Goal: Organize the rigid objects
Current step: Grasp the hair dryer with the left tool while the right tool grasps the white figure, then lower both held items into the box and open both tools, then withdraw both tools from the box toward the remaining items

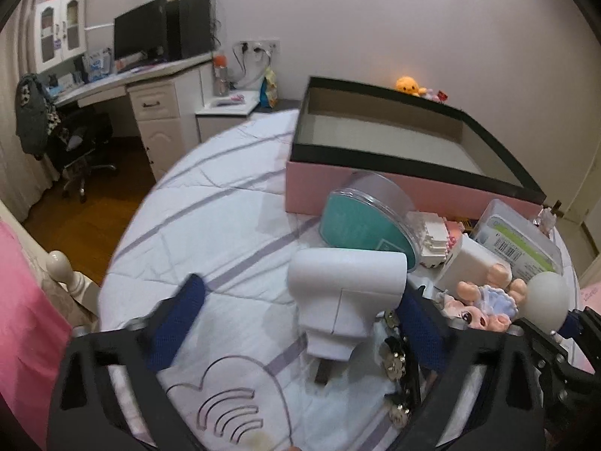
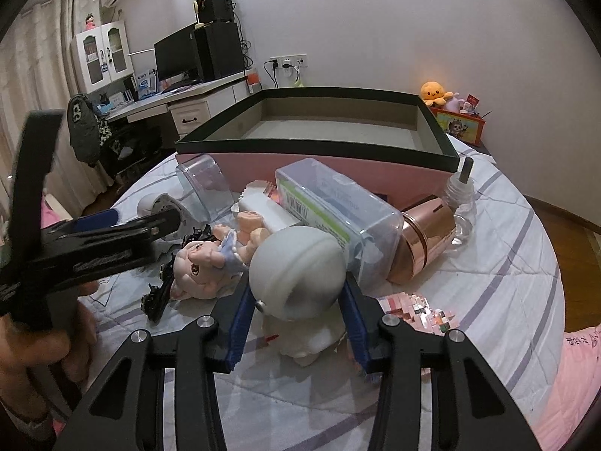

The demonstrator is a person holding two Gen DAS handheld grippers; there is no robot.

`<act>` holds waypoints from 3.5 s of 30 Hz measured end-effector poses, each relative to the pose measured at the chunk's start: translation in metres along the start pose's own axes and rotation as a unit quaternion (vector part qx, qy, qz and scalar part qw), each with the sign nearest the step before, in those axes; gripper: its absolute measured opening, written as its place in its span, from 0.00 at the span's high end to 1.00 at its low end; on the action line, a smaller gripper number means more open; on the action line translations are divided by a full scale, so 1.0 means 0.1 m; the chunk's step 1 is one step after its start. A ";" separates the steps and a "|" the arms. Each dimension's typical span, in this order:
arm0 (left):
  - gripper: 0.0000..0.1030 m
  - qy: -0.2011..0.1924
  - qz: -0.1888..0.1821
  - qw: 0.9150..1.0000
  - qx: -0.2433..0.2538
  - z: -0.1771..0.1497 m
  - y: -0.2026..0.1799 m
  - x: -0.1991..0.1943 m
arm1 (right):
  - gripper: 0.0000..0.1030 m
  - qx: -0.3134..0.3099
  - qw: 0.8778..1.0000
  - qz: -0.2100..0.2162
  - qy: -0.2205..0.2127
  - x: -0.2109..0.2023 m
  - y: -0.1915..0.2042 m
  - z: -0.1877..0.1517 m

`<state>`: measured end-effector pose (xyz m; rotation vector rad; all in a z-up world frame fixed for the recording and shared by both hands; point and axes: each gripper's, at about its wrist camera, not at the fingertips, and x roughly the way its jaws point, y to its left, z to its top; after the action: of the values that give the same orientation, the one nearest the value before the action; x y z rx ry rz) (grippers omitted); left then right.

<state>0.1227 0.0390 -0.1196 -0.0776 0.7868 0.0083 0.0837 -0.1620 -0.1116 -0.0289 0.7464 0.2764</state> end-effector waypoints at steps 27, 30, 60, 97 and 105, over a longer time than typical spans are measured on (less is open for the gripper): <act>0.57 -0.086 -0.058 0.994 0.044 0.47 -0.27 -0.69 | 0.56 -0.003 0.996 0.038 -0.075 -0.49 -0.19 0.79; 0.57 -0.091 -0.070 0.992 0.050 0.75 -0.38 -0.63 | 0.56 -0.009 0.997 0.027 -0.073 -0.36 -0.28 1.11; 0.00 -0.032 -0.029 0.999 0.028 1.33 -0.47 0.35 | 0.13 0.059 0.997 -0.016 0.052 0.89 -0.82 1.56; 0.00 -0.168 -0.002 0.986 -0.008 0.26 -0.14 -1.51 | 0.12 0.017 0.990 -0.075 -0.119 -1.08 -0.06 0.65; 0.00 -0.162 -0.012 0.987 -0.007 0.20 -0.17 -1.50 | 0.12 0.020 0.990 -0.072 -0.119 -1.08 -0.05 0.63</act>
<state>0.0316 0.0263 0.0013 -0.0969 0.4605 0.0043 0.0510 -0.1850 0.0070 -0.0123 0.5098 0.1240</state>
